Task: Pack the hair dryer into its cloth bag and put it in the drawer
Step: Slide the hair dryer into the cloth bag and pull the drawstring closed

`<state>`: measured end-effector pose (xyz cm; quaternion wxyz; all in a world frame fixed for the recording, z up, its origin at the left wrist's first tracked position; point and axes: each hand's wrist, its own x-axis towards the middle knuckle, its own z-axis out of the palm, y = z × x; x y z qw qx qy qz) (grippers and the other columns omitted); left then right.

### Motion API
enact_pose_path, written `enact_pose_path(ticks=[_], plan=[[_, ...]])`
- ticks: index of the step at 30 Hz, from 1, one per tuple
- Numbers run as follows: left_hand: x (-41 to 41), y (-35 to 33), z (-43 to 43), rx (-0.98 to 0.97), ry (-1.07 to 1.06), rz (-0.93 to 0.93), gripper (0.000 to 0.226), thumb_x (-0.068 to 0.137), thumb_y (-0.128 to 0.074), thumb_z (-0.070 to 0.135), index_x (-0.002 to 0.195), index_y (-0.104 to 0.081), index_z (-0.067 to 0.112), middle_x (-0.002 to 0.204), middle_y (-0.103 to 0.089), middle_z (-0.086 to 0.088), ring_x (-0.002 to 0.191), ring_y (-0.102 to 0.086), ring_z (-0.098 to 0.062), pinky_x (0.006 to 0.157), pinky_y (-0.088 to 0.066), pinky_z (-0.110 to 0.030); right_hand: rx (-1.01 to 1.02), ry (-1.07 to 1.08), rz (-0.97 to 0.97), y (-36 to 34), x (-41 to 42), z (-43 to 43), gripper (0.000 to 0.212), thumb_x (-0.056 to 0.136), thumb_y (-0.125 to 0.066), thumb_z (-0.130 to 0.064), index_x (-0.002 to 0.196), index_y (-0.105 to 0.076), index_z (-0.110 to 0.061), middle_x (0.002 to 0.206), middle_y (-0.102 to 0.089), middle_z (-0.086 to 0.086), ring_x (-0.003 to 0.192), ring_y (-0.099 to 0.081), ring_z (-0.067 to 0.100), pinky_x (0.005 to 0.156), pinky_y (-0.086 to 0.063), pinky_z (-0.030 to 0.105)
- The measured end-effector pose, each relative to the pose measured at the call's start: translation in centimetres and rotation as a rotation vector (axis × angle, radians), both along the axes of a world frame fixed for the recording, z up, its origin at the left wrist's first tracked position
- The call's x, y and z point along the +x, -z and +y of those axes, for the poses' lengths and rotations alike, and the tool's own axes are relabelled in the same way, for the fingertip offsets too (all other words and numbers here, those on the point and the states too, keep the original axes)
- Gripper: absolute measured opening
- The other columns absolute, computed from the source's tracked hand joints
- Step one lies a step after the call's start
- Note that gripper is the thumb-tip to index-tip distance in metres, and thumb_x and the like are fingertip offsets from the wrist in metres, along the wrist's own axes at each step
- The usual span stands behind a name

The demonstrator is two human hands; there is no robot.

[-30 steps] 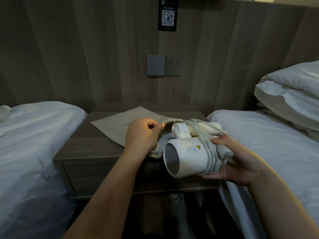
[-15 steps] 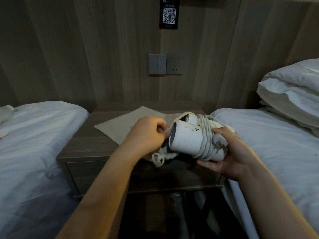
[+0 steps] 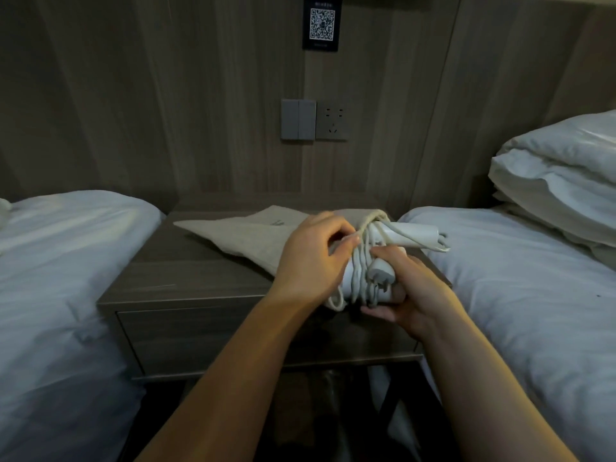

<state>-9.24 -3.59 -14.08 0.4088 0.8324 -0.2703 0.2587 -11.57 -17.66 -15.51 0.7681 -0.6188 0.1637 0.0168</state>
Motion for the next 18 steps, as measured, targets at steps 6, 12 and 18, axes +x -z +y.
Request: enact_pose_path(ticks=[6,12,18], plan=[[-0.6,0.5,0.6,0.254,-0.153,-0.061,0.027,0.079,-0.061,0.028,0.105,-0.058,0.02,0.096,-0.046,0.006,0.097,-0.045,-0.014,0.081,-0.039,-0.03,0.188,0.112,0.029,-0.6,0.6,0.3,0.027,0.078,-0.067,-0.039,0.097,-0.059,-0.022,0.101,-0.067,0.01,0.09,-0.065,0.027,0.079,-0.055,0.051],[-1.1,1.2,2.8,0.263,-0.304,0.173,0.017,0.08,-0.06,0.035,0.084,-0.052,0.021,0.085,-0.055,0.005,0.078,-0.052,-0.015,0.063,-0.037,-0.029,0.228,0.148,0.036,-0.4,1.1,1.4,0.037,0.075,-0.072,-0.04,0.102,-0.055,-0.021,0.114,-0.06,0.012,0.098,-0.061,0.031,0.073,-0.056,0.052],[-1.3,0.9,3.2,-0.03,-0.282,0.191,0.014,0.086,-0.062,0.026,0.078,-0.063,0.015,0.069,-0.059,0.005,0.066,-0.056,-0.01,0.06,-0.045,-0.025,0.143,0.184,0.043,0.1,1.8,1.9,0.071,0.071,-0.075,-0.039,0.13,-0.043,-0.016,0.122,-0.055,0.014,0.101,-0.059,0.033,0.064,-0.058,0.046]])
